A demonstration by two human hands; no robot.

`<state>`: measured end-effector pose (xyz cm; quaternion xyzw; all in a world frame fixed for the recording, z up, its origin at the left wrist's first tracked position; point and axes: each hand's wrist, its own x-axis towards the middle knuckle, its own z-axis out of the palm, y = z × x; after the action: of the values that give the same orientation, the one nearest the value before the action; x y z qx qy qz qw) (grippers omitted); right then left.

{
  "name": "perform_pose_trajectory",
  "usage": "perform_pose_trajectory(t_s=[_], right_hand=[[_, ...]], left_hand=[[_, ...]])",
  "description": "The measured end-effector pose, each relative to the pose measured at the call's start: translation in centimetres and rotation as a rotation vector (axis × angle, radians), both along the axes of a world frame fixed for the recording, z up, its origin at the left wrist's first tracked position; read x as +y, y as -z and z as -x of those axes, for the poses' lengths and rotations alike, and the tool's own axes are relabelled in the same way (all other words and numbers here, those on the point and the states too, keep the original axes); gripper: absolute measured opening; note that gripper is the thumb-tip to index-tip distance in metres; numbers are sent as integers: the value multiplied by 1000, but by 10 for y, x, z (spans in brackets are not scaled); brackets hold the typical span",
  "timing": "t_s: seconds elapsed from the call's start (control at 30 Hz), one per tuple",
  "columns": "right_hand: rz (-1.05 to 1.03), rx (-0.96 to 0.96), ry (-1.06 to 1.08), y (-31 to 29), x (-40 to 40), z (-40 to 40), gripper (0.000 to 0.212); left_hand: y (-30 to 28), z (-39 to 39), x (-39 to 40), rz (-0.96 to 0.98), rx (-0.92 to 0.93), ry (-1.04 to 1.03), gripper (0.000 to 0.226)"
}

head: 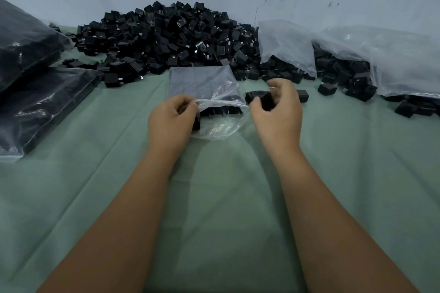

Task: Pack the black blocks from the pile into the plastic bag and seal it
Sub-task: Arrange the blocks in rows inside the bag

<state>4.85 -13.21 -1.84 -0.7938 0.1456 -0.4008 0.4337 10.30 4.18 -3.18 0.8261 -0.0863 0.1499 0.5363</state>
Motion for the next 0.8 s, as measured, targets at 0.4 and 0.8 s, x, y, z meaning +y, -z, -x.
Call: perform_pose_trajectory(t_s=[0.4,0.8], right_hand=[[227,75,-260,3,46,4,19],[521,306,-72,2,48,4,23]], left_hand=[[-2,-1,-1,29,-18,12,16],[-1,-1,-1,43,-18,29,16]])
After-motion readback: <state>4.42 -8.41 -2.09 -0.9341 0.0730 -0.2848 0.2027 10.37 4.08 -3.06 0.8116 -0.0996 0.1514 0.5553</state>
